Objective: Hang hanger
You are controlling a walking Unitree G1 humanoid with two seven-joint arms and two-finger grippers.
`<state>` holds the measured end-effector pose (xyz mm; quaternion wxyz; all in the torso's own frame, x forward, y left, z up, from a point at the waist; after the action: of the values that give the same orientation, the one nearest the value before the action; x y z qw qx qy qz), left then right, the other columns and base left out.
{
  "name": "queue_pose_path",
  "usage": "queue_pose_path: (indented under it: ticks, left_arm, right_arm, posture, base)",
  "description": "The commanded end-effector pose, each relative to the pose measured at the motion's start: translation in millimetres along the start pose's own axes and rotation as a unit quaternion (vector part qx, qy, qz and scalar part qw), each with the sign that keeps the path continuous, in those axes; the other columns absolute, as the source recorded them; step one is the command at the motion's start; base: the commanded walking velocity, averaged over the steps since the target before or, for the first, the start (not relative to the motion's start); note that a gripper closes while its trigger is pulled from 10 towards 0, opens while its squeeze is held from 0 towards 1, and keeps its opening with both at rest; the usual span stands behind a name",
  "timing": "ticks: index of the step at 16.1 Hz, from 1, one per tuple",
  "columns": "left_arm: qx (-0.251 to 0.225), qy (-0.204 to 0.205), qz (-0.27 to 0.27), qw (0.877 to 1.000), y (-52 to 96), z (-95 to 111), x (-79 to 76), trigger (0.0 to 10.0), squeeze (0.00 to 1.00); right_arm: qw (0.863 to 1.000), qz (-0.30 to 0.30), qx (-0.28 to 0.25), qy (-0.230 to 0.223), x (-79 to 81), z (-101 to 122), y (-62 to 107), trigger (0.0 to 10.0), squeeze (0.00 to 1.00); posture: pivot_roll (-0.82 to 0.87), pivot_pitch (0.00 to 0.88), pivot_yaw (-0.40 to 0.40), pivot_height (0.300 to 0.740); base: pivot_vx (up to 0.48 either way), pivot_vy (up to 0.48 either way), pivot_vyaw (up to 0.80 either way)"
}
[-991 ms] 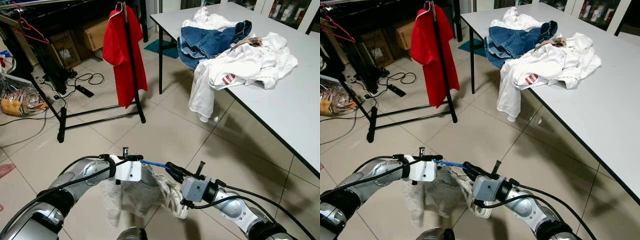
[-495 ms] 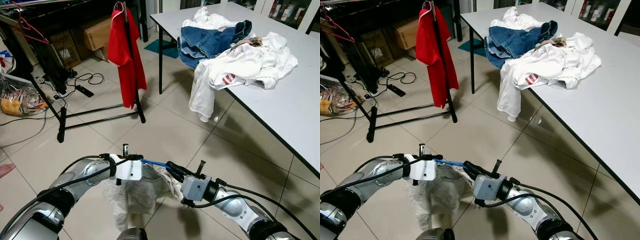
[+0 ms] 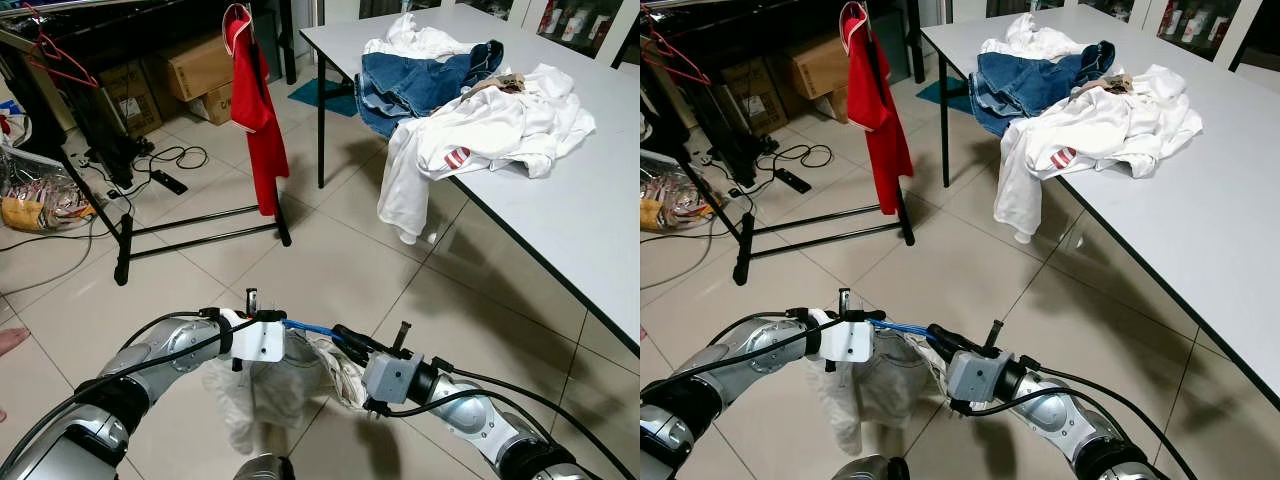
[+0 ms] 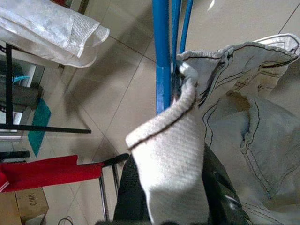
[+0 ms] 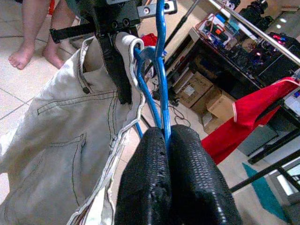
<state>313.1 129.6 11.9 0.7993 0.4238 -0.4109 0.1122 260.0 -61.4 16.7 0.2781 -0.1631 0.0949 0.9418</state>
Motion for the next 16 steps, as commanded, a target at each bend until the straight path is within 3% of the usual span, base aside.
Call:
queue_pose_path:
  ticks: [1,6,7,8,12,16]
  left_arm:
    - [0.0,-0.008,0.003,1.0,-1.1,0.9,4.3,0.0,0.0]
    - [0.003,-0.007,0.004,1.0,-0.9,-0.4,5.2,0.0,0.0]
    - [0.004,-0.006,0.004,1.0,-0.8,-0.8,5.0,0.0,0.0]
    - [0.004,-0.006,0.003,1.0,-0.8,-0.9,4.8,0.0,0.0]
    - [0.007,-0.005,0.002,1.0,-1.2,-1.5,3.8,0.0,0.0]
    - [0.02,0.015,0.007,1.0,-0.2,-7.2,1.3,0.0,0.0]
  right_arm:
    - [0.999,-0.01,-0.047,0.001,-7.2,18.3,-8.9,10.0,1.0]
    - [0.999,-0.003,-0.039,0.027,-7.7,16.7,-8.8,10.0,1.0]
    - [0.999,0.0,-0.033,0.033,-7.5,14.9,-8.1,10.0,0.24]
    - [0.999,0.002,-0.031,0.033,-7.1,14.1,-7.4,10.0,0.0]
    - [0.999,0.0,-0.021,0.043,-11.3,9.7,0.1,10.0,0.0]
    - [0.995,-0.091,-0.013,0.029,-48.2,5.9,19.4,10.0,0.0]
  posture:
    - [0.07,0.0,0.083,0.74]
    - [0.07,0.0,0.083,0.74]
    - [0.07,0.0,0.083,0.74]
    - [0.07,0.0,0.083,0.74]
    - [0.06,0.0,0.082,0.74]
    - [0.06,0.0,0.082,0.74]
  base:
    - [0.0,0.0,0.0]
    - [0.0,0.0,0.0]
    - [0.0,0.0,0.0]
    - [0.0,0.0,0.0]
    - [0.0,0.0,0.0]
    - [0.0,0.0,0.0]
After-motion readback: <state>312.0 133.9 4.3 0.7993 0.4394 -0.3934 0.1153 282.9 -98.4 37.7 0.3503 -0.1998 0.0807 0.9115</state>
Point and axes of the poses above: a point about 5 cm out from each wrist's last joint towards the gripper, its own y axis pointing back from the gripper into the wrist, its own z axis along the axis of the wrist's last joint, x = y × z, the point moved 5 cm from there along -y, pointing out of the wrist towards the gripper, and after that the axes turned 13 degrees about -y, right-handed, at the moved point
